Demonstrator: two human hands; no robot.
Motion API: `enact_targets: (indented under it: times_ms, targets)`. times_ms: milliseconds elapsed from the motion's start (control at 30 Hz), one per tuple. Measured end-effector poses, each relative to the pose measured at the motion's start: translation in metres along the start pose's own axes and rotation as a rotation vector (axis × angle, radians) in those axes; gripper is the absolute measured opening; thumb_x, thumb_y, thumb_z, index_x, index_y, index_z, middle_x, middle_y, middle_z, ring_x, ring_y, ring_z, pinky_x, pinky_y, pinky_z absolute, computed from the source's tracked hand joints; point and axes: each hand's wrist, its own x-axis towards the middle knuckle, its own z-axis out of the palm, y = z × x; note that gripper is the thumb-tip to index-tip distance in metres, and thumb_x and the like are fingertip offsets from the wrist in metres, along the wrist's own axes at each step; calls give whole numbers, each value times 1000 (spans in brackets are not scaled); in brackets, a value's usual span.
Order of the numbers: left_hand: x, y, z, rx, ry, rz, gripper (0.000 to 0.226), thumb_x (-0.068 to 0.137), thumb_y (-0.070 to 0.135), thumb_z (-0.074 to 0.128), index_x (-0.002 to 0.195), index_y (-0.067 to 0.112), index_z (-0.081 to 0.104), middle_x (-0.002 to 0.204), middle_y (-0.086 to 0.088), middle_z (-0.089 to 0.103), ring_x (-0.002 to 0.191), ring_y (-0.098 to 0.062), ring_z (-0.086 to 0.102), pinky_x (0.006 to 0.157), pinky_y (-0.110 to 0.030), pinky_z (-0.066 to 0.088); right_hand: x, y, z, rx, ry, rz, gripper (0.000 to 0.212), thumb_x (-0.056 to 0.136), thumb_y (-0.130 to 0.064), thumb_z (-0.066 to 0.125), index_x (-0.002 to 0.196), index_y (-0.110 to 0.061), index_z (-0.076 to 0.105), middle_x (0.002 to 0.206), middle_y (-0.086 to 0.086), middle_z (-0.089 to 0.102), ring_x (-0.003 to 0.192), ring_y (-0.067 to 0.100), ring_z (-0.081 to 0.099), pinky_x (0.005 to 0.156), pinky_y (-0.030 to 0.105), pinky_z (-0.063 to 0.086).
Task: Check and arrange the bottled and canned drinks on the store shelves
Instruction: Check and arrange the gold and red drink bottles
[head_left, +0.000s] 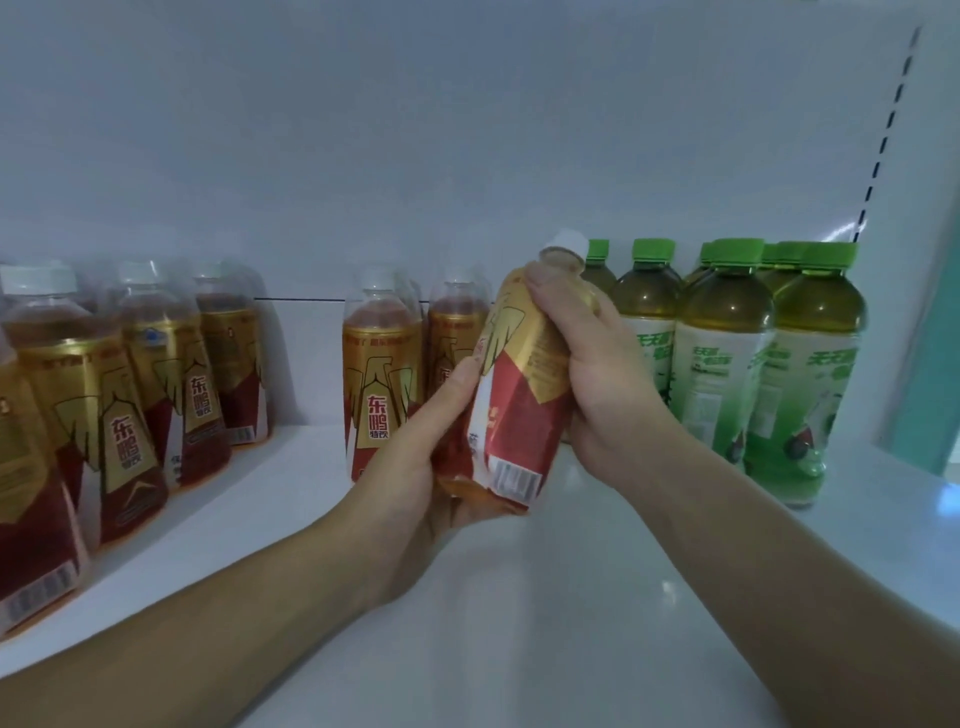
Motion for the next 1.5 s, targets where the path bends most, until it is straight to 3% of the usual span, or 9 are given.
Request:
enact_targets:
  times_ms: [233, 367, 567, 700, 1000, 1133, 1233, 1367, 1500]
  targets:
    - [5, 3, -9, -56, -32, -138, 65, 92, 64, 45, 109, 9, 76, 106, -21, 74, 87, -34, 73, 64, -38, 63, -4, -4, -1, 51, -105, 68, 72, 69, -51, 76, 126, -9, 62, 97, 8, 74, 87, 24, 74, 87, 43, 57]
    - [17, 4, -2, 47, 89, 73, 51, 79, 57, 66, 121, 27, 64, 112, -8, 75, 98, -22, 74, 70, -31, 60, -4, 3, 0, -184, 6, -83, 53, 77, -46, 82, 121, -24, 63, 101, 3, 76, 89, 23, 76, 85, 48, 61]
    - [-5, 3, -11, -85, -24, -156, 70, 64, 63, 65, 112, 14, 74, 108, -17, 74, 83, -32, 74, 66, -43, 59, -6, -1, 4, 24, -206, 82, 67, 72, -45, 77, 127, -12, 60, 103, 10, 74, 87, 27, 73, 91, 47, 58]
    - [9, 0, -5, -36, 90, -46, 70, 63, 58, 65, 121, 17, 68, 96, -8, 78, 82, -26, 76, 62, -37, 61, -7, -3, 2, -102, -94, -35, 61, 75, -46, 83, 124, -16, 61, 92, 5, 75, 79, 24, 75, 78, 42, 60]
    - [-4, 7, -9, -91, 4, -242, 67, 91, 64, 45, 107, 7, 76, 108, -23, 72, 84, -36, 73, 74, -42, 59, -5, 0, 2, -100, -150, 66, 72, 73, -52, 77, 129, -9, 61, 105, 13, 74, 91, 28, 74, 88, 44, 58]
    - [-3, 12, -4, 104, -72, -31, 45, 107, 37, 32, 86, 8, 58, 78, -8, 67, 83, -19, 61, 78, -28, 50, -8, 0, 1, -214, -37, -96, 55, 75, -46, 81, 121, -23, 62, 100, 1, 76, 88, 19, 76, 81, 40, 61]
    - [4, 5, 3, 168, 39, -47, 33, 88, 54, 52, 100, 28, 68, 90, 0, 78, 88, -18, 74, 78, -32, 56, -6, 3, 2, -209, -49, -97, 34, 78, -42, 81, 105, -37, 62, 99, -5, 76, 91, 16, 75, 87, 41, 61]
    - [-2, -2, -10, -61, 22, -112, 65, 77, 63, 57, 126, 21, 65, 115, -13, 73, 95, -33, 73, 66, -40, 59, -4, 3, 5, -33, -181, 67, 64, 78, -44, 76, 131, -12, 61, 120, 11, 72, 108, 29, 70, 102, 51, 53]
    - [6, -1, -4, 58, 43, 36, 57, 91, 64, 50, 132, 27, 60, 118, -5, 73, 109, -26, 70, 94, -48, 55, -7, 1, 3, -97, -87, -77, 52, 83, -30, 81, 129, -16, 61, 106, 4, 75, 94, 22, 74, 86, 42, 60]
